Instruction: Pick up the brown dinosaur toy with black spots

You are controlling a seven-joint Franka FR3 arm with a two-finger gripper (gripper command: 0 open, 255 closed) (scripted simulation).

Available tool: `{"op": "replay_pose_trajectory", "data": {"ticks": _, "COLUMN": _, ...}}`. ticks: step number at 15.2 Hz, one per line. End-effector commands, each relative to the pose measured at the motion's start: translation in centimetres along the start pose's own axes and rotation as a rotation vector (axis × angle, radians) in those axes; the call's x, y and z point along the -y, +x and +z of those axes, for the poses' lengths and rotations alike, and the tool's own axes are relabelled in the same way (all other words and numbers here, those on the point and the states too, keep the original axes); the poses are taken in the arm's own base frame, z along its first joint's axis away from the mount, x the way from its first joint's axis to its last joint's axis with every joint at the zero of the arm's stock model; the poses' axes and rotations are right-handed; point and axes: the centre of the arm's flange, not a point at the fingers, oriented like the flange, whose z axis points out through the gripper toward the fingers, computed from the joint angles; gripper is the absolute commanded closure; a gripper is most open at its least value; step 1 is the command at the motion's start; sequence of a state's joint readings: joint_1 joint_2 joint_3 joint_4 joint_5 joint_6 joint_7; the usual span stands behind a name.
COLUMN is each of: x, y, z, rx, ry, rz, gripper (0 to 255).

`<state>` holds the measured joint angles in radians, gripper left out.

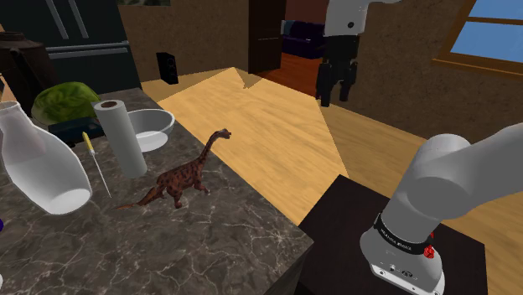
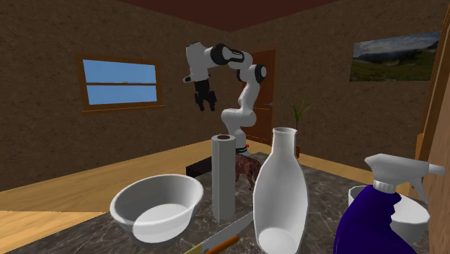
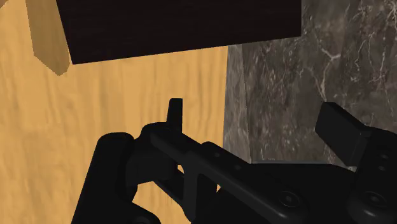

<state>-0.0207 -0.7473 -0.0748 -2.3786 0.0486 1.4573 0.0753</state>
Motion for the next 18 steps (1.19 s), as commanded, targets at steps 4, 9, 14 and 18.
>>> {"op": "replay_pose_trajectory", "data": {"ticks": 4, "x": 2.7, "y": 3.2, "z": 0.6, "rx": 0.009, "ry": -0.017, "rz": -0.103, "gripper": 0}}
{"op": "replay_pose_trajectory", "data": {"ticks": 9, "x": 7.9, "y": 7.8, "z": 1.7, "rx": 0.023, "ry": -0.045, "rz": -0.276, "gripper": 0}}
{"op": "replay_pose_trajectory", "data": {"ticks": 14, "x": 13.7, "y": 11.5, "z": 3.1, "rx": 0.037, "ry": -0.073, "rz": -0.448, "gripper": 0}}
{"op": "replay_pose_trajectory", "data": {"ticks": 18, "x": 18.7, "y": 13.6, "z": 4.4, "rx": 0.048, "ry": -0.095, "rz": -0.586, "gripper": 0}}
